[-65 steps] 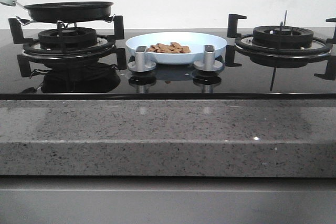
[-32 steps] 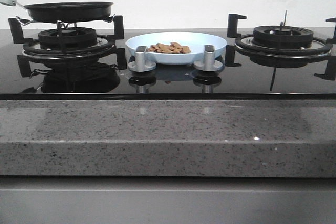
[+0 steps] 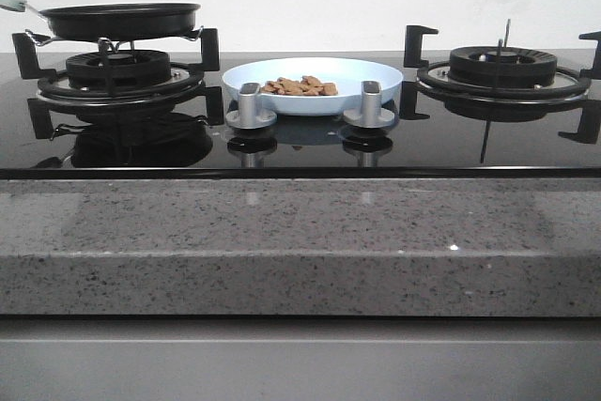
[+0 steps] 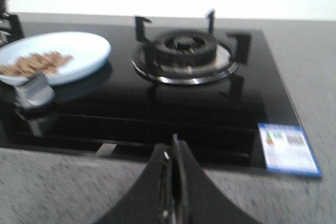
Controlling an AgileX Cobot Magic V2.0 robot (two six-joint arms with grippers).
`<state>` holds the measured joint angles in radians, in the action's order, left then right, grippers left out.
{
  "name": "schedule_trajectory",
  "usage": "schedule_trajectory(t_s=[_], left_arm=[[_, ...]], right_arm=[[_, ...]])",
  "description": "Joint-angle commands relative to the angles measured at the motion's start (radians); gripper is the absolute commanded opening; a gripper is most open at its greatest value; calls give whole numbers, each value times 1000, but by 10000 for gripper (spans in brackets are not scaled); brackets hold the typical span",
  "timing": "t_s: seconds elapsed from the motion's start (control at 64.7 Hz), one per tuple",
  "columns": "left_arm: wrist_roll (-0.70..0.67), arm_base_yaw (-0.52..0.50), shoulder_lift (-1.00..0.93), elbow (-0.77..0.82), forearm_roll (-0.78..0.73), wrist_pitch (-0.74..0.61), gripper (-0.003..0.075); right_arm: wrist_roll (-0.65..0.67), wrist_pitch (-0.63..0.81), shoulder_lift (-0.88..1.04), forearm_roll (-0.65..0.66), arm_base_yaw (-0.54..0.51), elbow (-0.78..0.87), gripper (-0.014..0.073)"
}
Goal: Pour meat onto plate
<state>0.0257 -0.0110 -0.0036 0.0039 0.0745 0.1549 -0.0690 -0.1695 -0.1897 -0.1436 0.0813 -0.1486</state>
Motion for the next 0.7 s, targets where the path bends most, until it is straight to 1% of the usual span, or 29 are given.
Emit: schedule_trajectory(t_s=[0.0, 0.077, 0.186, 0.68], left_arm=[[-7, 1, -16, 4, 10, -82, -20], [-7, 1, -16, 4, 10, -82, -20], [-7, 1, -16, 4, 10, -82, -20], [-7, 1, -16, 4, 10, -82, -20]], right_arm=[[10, 101, 62, 13, -36, 59, -62], [11, 101, 139, 13, -54, 129, -62], [23, 84, 220, 13, -61, 172, -62], [23, 64, 217, 13, -62, 170, -62]])
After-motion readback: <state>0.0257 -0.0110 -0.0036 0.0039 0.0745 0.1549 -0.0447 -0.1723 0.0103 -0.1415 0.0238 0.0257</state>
